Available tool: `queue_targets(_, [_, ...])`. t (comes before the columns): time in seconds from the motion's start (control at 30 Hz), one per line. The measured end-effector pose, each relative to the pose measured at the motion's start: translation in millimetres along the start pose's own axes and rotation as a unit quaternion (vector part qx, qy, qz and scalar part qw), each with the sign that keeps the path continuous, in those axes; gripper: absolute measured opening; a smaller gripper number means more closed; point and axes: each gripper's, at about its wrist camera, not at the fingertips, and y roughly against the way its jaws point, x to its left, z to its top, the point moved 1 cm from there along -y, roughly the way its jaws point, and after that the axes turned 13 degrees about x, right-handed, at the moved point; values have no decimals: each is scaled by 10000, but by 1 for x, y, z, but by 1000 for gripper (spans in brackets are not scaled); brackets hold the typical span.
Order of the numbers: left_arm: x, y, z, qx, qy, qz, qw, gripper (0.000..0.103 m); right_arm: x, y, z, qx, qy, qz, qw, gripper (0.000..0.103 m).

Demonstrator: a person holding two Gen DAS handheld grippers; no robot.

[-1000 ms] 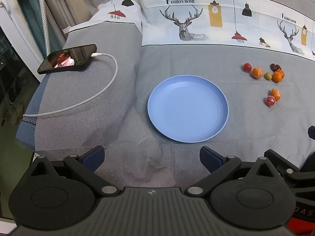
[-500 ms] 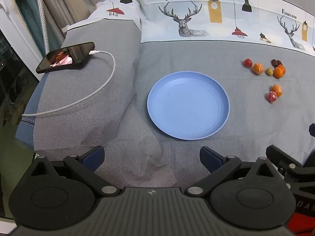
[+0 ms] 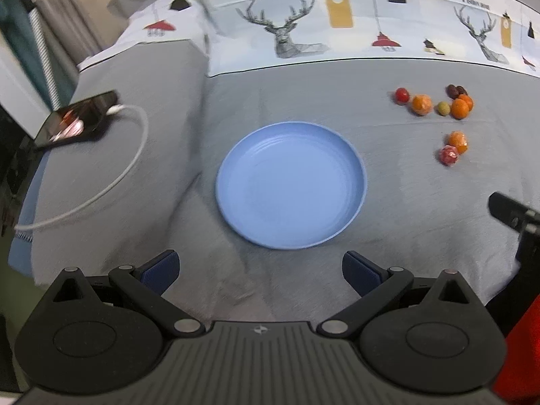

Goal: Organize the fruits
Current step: 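Grasp the wrapped red fruit with the left tool while the right tool grasps the yellow ball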

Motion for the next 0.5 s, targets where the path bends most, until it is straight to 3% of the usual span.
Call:
queue_targets(0.3, [-75,-10,48,18,-546,-690,9961,103,-111,-2,14,-120,-1197,-649,9906,103])
queue_targets(0.5, [-157,-32,86,-103,-1206,-846,9890,103,-217,2,30,-299,-2249,-1414,9636,103])
